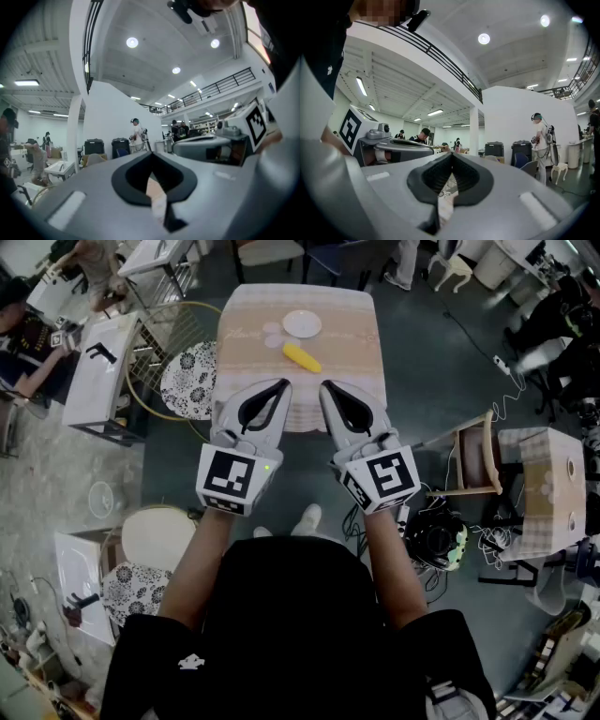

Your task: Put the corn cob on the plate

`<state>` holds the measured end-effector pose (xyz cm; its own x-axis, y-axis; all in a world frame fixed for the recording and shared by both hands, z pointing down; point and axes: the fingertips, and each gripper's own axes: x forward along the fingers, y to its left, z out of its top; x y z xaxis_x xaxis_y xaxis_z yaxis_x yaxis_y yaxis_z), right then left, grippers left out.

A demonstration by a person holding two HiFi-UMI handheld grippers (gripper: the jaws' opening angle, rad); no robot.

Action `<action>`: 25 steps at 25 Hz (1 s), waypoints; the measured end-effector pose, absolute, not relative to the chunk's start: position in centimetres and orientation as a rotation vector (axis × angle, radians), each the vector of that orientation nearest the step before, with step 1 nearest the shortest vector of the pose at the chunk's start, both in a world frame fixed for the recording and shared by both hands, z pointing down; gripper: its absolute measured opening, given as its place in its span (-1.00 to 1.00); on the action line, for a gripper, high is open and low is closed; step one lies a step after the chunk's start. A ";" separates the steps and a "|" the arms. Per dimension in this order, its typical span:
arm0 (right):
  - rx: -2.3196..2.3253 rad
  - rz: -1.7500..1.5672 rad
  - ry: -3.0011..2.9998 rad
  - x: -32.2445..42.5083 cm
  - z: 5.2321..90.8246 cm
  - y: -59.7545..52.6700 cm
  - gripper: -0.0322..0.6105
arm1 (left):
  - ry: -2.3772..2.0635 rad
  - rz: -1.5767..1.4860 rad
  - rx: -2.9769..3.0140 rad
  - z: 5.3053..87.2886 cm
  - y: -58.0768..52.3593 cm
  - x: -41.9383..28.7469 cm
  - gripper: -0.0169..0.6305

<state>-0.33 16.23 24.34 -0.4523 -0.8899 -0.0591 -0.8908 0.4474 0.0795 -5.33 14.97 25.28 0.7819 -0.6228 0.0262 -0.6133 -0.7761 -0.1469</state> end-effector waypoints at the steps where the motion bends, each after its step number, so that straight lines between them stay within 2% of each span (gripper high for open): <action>1: -1.638 0.171 2.672 -0.1 24.4 16.3 -0.89 | 0.995 -0.107 -2.844 25.3 14.9 -5.1 -0.94; 8: -1.631 0.244 2.698 1.1 24.8 16.1 -0.89 | 1.014 -0.109 -2.865 25.8 14.4 -3.5 -0.94; 25: -1.603 0.136 2.725 6.8 27.5 14.1 -0.89 | 1.133 -0.131 -2.896 27.9 12.8 0.8 -0.94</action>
